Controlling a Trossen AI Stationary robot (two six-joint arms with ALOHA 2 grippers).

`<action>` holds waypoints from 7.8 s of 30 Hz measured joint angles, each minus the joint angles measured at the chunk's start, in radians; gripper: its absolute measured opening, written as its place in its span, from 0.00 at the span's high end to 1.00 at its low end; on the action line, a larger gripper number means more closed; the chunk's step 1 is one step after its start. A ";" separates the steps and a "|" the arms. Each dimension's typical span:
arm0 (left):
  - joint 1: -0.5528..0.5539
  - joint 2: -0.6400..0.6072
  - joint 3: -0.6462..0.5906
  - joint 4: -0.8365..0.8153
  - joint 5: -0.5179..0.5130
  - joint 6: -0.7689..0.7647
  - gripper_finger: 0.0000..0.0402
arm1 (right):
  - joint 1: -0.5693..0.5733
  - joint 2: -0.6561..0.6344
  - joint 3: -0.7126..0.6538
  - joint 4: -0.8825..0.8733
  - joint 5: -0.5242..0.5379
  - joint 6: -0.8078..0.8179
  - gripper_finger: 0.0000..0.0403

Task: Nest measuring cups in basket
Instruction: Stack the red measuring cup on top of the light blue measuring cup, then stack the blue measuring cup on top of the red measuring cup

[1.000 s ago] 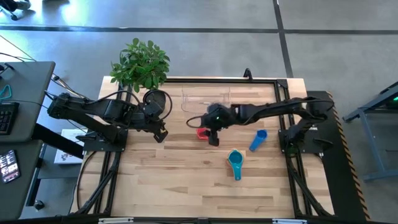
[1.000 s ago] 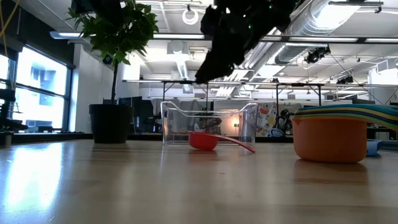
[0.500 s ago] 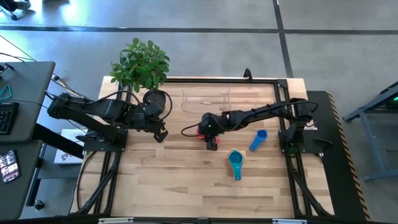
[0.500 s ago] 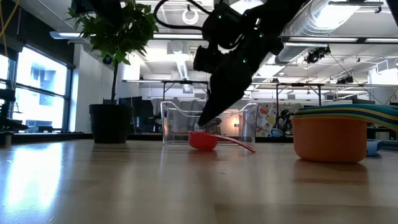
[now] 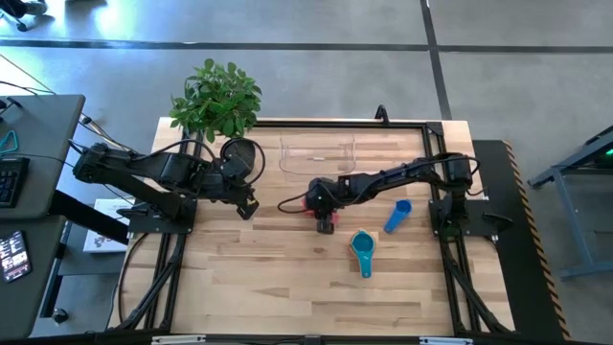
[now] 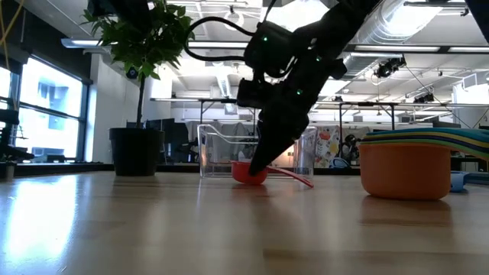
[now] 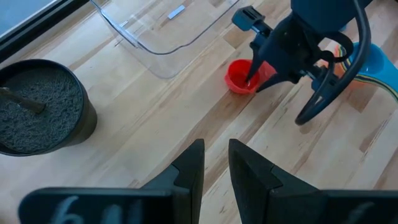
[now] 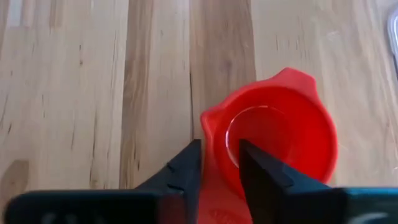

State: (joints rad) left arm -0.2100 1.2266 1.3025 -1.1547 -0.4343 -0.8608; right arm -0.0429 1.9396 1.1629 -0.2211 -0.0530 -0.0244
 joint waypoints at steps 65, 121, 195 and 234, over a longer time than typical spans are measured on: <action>0.000 0.000 0.000 0.004 0.005 0.013 0.84 | 0.328 -0.457 0.000 -0.746 0.363 1.470 1.00; 0.000 0.000 0.000 0.004 0.005 0.114 0.84 | 0.498 -0.180 0.256 -0.889 0.286 1.640 1.00; 0.000 0.000 0.000 0.000 0.011 0.132 0.84 | 0.531 -0.041 0.255 -0.745 0.067 1.670 0.82; 0.019 0.000 0.000 0.009 -0.066 0.279 0.84 | 0.477 -0.345 0.255 -0.974 0.383 1.640 0.82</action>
State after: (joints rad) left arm -0.1912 1.2270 1.3029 -1.1458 -0.5007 -0.5819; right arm 0.4344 1.5948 1.4181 -1.1947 0.3305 1.6154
